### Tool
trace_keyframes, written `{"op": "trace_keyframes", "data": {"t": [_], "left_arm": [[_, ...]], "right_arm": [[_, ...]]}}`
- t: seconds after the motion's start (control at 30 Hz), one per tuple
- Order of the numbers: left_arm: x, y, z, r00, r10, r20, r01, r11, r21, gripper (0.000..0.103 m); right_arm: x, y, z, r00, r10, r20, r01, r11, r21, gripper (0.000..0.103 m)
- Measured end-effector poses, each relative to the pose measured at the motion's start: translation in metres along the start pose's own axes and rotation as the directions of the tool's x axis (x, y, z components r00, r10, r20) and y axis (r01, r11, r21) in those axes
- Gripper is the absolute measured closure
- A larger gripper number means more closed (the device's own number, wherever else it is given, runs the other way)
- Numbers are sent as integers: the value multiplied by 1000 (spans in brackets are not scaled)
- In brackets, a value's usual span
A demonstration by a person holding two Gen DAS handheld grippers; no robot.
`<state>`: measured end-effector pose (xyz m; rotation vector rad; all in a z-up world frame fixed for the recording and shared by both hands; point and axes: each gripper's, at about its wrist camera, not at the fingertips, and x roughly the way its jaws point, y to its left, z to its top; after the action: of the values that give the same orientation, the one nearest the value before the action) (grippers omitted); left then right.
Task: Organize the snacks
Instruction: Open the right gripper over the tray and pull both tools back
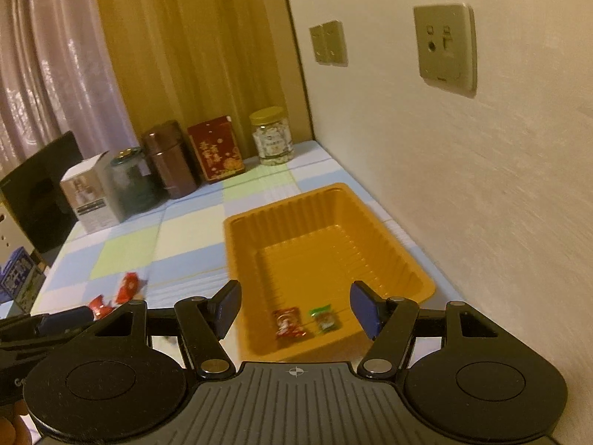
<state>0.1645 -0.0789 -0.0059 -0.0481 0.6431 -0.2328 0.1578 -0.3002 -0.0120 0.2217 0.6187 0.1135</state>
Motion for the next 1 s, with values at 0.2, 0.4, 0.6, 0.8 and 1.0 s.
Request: {"op": "trace_keyframes", "data": {"t": [0.2, 0.4, 0.6, 0.8, 1.0], "left_arm": [[-35, 15, -9, 1000, 26, 18, -25, 999, -32, 52], [-63, 39, -29, 997, 76, 12, -76, 996, -43, 49], [-76, 67, -48, 989, 146, -7, -147, 988, -58, 49], [-74, 85, -60, 985, 171, -30, -173, 982, -78, 49], [-62, 92, -71, 986, 160, -47, -164, 982, -95, 49]], "right_arm": [[-22, 26, -16, 1000, 14, 2, -14, 1000, -25, 38], [-33, 46, -34, 999, 36, 0, -36, 998, -42, 38], [-32, 61, -49, 997, 71, -15, -72, 996, -50, 38], [-25, 73, -59, 995, 95, -33, -97, 993, -62, 38], [-13, 79, -68, 992, 112, -51, -116, 990, -74, 38]]}}
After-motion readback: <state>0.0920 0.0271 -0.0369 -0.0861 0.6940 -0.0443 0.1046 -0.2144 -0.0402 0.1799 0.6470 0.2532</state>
